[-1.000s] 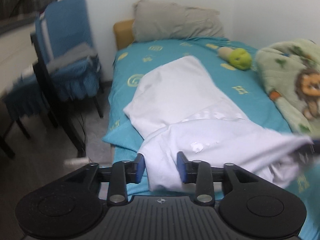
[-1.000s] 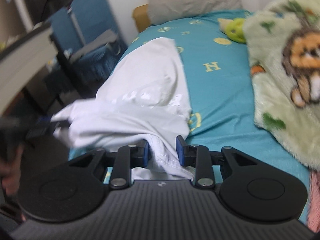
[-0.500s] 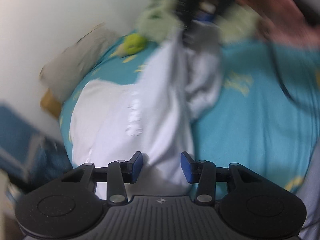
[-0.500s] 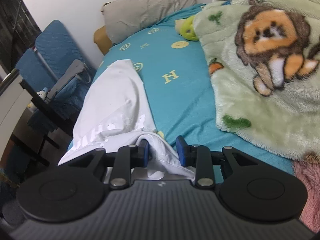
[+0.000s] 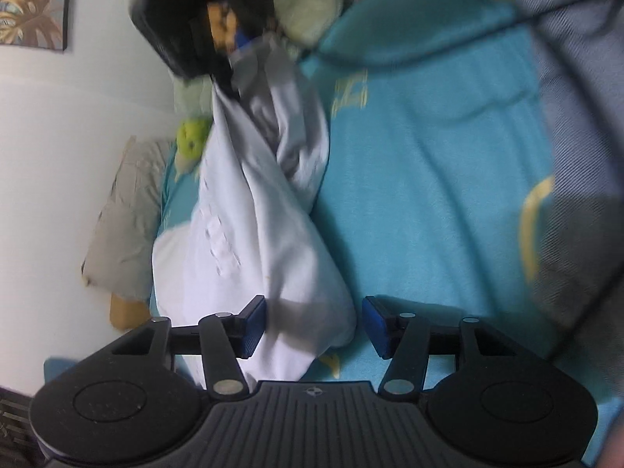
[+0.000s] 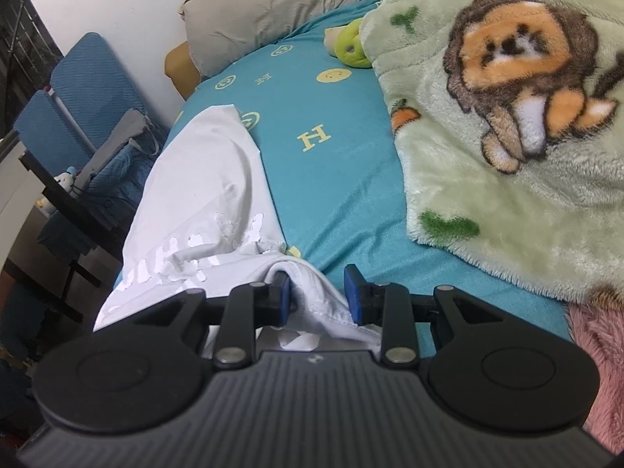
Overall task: Fold clothes
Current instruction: 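Lift the shirt with both grippers and shake it loose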
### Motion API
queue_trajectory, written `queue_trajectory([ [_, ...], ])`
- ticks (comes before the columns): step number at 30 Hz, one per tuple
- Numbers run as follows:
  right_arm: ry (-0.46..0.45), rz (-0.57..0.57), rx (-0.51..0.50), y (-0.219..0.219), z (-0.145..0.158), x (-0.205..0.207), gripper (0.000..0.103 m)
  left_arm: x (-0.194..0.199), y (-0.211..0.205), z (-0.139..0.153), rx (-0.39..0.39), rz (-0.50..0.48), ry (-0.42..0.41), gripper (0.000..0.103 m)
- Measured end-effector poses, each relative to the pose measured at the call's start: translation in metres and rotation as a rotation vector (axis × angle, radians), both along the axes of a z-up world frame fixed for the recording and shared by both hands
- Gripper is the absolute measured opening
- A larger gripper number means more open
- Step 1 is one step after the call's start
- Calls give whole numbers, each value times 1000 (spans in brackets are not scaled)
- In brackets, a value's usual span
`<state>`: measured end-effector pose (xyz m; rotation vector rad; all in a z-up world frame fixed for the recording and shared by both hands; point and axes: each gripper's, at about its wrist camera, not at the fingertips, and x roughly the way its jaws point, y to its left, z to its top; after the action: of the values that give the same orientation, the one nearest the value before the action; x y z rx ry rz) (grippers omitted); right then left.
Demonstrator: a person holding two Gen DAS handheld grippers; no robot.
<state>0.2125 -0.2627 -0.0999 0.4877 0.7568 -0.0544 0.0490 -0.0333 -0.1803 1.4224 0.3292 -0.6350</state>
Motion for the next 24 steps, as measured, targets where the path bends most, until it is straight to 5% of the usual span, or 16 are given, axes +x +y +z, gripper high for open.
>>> queue_trajectory([
  [5, 5, -7, -1, 0, 0, -1, 33, -2, 4, -3, 23, -26, -13, 63],
  [13, 23, -17, -4, 0, -3, 0, 35, 18, 13, -15, 54, -20, -32, 54],
  [16, 35, -24, -4, -1, -5, -1, 40, 29, 11, -13, 15, -1, -32, 35],
  [21, 54, -36, -2, -3, -8, -1, 69, 50, 16, 45, -400, 115, 83, 15],
  [24, 54, -32, 3, -3, -8, -2, 69, 66, 32, 88, -731, 190, 154, 14],
])
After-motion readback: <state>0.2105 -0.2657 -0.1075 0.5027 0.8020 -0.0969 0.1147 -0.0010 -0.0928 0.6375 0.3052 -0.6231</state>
